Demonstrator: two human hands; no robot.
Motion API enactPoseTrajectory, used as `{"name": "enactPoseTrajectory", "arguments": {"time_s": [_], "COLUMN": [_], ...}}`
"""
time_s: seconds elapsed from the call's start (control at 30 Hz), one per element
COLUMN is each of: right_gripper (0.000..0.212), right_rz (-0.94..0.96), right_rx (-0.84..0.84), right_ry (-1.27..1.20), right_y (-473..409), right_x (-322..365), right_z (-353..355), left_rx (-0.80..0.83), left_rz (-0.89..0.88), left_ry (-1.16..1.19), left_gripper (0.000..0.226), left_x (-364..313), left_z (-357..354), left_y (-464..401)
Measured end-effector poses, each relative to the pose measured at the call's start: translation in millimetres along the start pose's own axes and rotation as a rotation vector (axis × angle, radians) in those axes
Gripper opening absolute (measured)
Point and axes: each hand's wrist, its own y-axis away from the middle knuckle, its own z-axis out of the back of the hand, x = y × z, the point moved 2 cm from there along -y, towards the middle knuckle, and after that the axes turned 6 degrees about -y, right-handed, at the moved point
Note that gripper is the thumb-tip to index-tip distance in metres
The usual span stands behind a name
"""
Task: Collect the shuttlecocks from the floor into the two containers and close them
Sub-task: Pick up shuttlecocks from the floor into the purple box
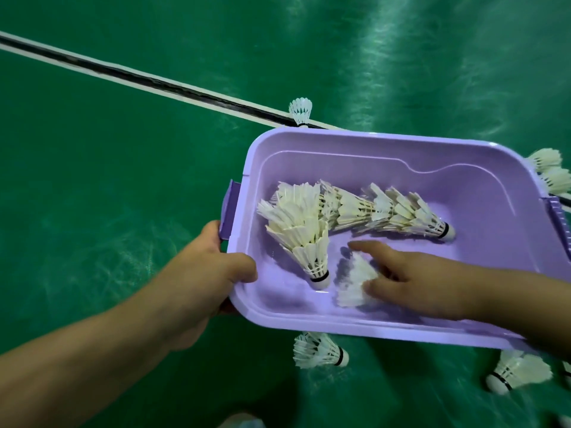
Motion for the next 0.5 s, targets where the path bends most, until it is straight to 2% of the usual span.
{"name": "enactPoseTrajectory", "arguments": {"time_s": [0.07,0.13,0.27,0.4,0.5], "right_gripper": [0.066,0.071,0.065,0.060,0.053], "right_rz": [0.055,0.101,0.103,0.114,0.144], "right_rx": [0.004,0.008,-0.059,-0.287,-0.373], "right_ry": [0.171,0.197,0.275,0.044,-0.062], "right_y": [1,-2,-7,-7,-12], "right_x": [5,15,32,49,63], "right_z": [-4,-7,1,12,4], "left_rx": [-0.007,-0.004,0.011,0.021,0.015], "left_rz": [0.003,0.003,-0.014,-0.061,-0.093], "left_ry": [-0.014,-0.027,-0.034,-0.020,-0.026], "left_gripper": [0.043,0.044,0.045,0.049,0.050], "left_x": [2,3,2,0,-4], "left_z": [-2,-5,-10,-14,-18], "left_y": [-2,-2,-1,0,1]}}
